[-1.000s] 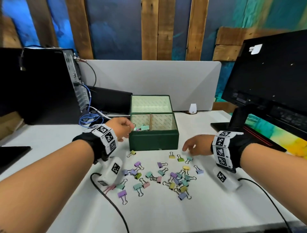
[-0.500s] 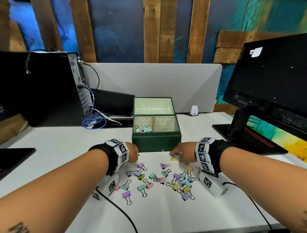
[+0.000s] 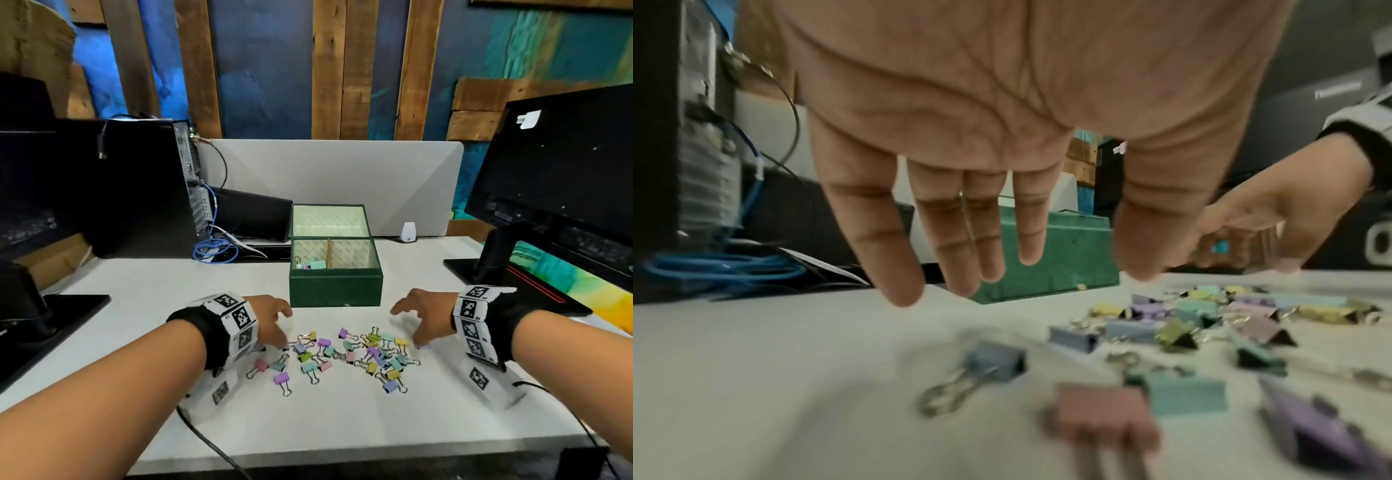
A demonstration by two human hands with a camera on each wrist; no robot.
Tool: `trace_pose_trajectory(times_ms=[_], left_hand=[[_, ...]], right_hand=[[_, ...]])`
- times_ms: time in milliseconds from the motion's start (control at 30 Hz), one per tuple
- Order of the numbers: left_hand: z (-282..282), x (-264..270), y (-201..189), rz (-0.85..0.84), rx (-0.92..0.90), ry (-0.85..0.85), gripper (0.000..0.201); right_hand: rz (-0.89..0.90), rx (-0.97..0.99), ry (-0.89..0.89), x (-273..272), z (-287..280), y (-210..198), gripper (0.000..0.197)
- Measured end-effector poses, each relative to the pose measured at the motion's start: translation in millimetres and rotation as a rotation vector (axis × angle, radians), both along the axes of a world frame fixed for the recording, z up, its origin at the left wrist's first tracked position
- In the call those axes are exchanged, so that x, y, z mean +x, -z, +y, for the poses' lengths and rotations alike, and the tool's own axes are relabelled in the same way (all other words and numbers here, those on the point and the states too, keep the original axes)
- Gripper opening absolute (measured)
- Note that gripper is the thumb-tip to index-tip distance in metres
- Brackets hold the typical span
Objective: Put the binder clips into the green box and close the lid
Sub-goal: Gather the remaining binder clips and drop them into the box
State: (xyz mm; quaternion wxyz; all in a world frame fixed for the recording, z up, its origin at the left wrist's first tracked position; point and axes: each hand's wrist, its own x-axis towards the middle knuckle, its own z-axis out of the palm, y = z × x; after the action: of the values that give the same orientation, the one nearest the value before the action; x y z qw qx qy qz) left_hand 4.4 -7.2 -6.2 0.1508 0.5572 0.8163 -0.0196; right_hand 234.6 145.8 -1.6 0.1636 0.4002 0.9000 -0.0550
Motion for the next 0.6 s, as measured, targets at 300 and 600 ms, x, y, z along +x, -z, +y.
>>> trace_pose_trajectory(times_ms=[300,600], left_hand=[[-17,11,13,0.064,-0.162,0.030,0.094],[3,33,18,0.103,-0.132,0.131,0.086]], right_hand=[[-0.002,-0.193,0.078,7,-7,19,0.094],[0.016,-0.100,-0.093,-17,-14,24,0.080]])
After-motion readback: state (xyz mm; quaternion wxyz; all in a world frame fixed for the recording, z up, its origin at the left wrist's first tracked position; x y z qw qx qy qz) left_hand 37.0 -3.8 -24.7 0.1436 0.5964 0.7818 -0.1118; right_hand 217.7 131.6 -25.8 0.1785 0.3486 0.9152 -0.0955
